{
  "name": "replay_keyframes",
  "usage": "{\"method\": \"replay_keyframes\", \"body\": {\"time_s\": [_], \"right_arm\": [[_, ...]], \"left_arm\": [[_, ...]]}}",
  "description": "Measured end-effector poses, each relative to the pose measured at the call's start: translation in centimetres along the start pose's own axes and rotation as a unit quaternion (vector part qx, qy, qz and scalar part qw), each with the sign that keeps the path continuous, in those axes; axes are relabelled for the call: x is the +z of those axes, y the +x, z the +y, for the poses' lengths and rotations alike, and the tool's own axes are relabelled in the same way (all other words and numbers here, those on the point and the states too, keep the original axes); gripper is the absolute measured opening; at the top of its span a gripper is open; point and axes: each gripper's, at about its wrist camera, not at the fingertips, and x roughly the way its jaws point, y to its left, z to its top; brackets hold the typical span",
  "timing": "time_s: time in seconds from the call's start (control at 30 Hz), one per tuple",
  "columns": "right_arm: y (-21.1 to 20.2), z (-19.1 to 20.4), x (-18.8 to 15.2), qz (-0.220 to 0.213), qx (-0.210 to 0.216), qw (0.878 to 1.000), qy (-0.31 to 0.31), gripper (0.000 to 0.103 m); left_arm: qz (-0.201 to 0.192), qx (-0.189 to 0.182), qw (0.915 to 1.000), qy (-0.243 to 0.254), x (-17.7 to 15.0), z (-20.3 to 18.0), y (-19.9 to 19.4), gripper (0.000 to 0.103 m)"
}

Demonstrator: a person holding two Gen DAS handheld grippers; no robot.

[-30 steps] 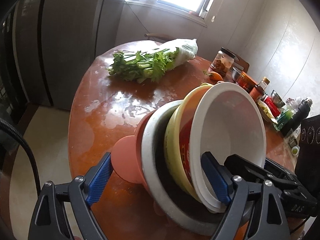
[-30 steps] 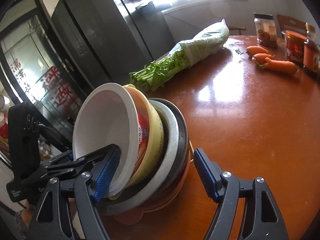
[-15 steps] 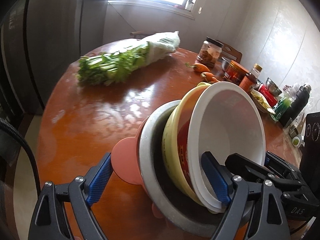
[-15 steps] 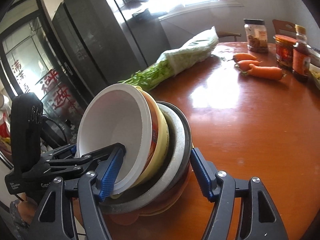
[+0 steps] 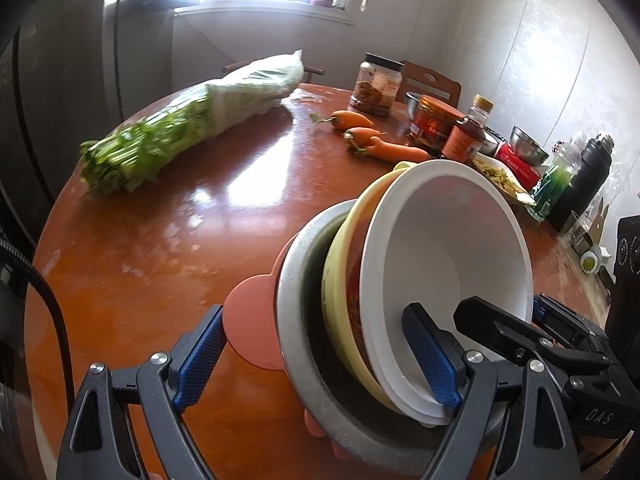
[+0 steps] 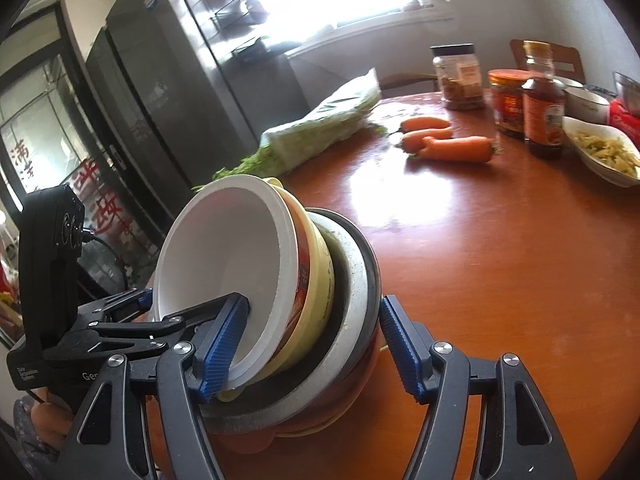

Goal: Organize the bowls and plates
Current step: 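Lower the nested bowls onto the steel pan atop the pink plates, then open both grippers and pull them back from the stack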

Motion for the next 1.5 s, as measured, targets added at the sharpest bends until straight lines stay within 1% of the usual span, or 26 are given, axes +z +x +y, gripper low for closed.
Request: {"method": "replay_keyframes", "body": {"time_s": [0.1, 0.27, 0.4, 0.5, 0.67, 0.77, 0.8, 0.97, 1.13, 1.2, 1.33, 1.43, 1.5], "right_arm": [[-0.7, -1.3, 0.2, -0.005, -0.004, 1.000, 0.004, 0.069], [-1.8, -3.0, 0.3, -0.010, -0.016, 1.000, 0.009, 0.069], [-2.6, -3.9, 0.3, -0.017, -0.024, 1.000, 0.011, 0.069], [-2.9, -4.1, 0.3, -0.020, -0.031, 0.999, 0.011, 0.069], [-3.1, -4.4, 0.2, -0.021, -0.027, 0.999, 0.017, 0.069], [-3.1, -4.3, 0.0, -0.020, -0.028, 0.999, 0.018, 0.069], [-3.0, -4.2, -0.1, -0.019, -0.027, 0.999, 0.019, 0.069], [-2.9, -4.0, 0.0, -0.020, -0.031, 0.999, 0.026, 0.069], [-4.1, -3.6, 0.2, -0.041, -0.032, 0.998, 0.029, 0.070], [-4.7, -3.4, 0.4, -0.049, -0.036, 0.998, 0.026, 0.072], [-6.3, -2.5, 0.6, -0.071, -0.073, 0.995, 0.012, 0.074], [-7.3, -2.0, 0.6, -0.080, -0.076, 0.994, 0.009, 0.075], [-8.1, -1.4, 0.6, -0.087, -0.089, 0.992, 0.001, 0.076]], "left_arm": [[-0.004, 0.001, 1.0000, 0.007, 0.2, -1.4, 0.4, 0.088], [-0.002, -0.006, 0.9999, 0.010, 0.4, -3.0, 1.1, 0.088], [-0.008, -0.003, 0.9998, 0.016, 0.5, -4.1, 1.3, 0.088], [-0.009, -0.003, 0.9998, 0.015, 0.5, -4.4, 1.4, 0.088], [-0.012, -0.002, 0.9998, 0.014, 0.4, -4.4, 1.4, 0.088], [-0.020, 0.019, 0.9992, 0.027, 0.4, -4.7, 1.1, 0.086], [-0.021, 0.021, 0.9991, 0.029, 0.3, -4.8, 1.1, 0.086], [-0.025, 0.016, 0.9993, 0.022, 0.3, -4.4, 0.7, 0.086], [-0.044, 0.009, 0.9988, 0.017, 0.4, -4.1, -0.6, 0.086], [-0.053, 0.007, 0.9984, 0.015, 0.5, -4.0, -1.3, 0.086], [-0.072, 0.006, 0.9973, 0.012, 0.4, -3.9, -3.2, 0.086], [-0.083, 0.007, 0.9964, 0.012, 0.3, -4.0, -4.8, 0.087], [-0.094, 0.014, 0.9954, 0.011, -0.1, -4.1, -6.1, 0.087]]}}
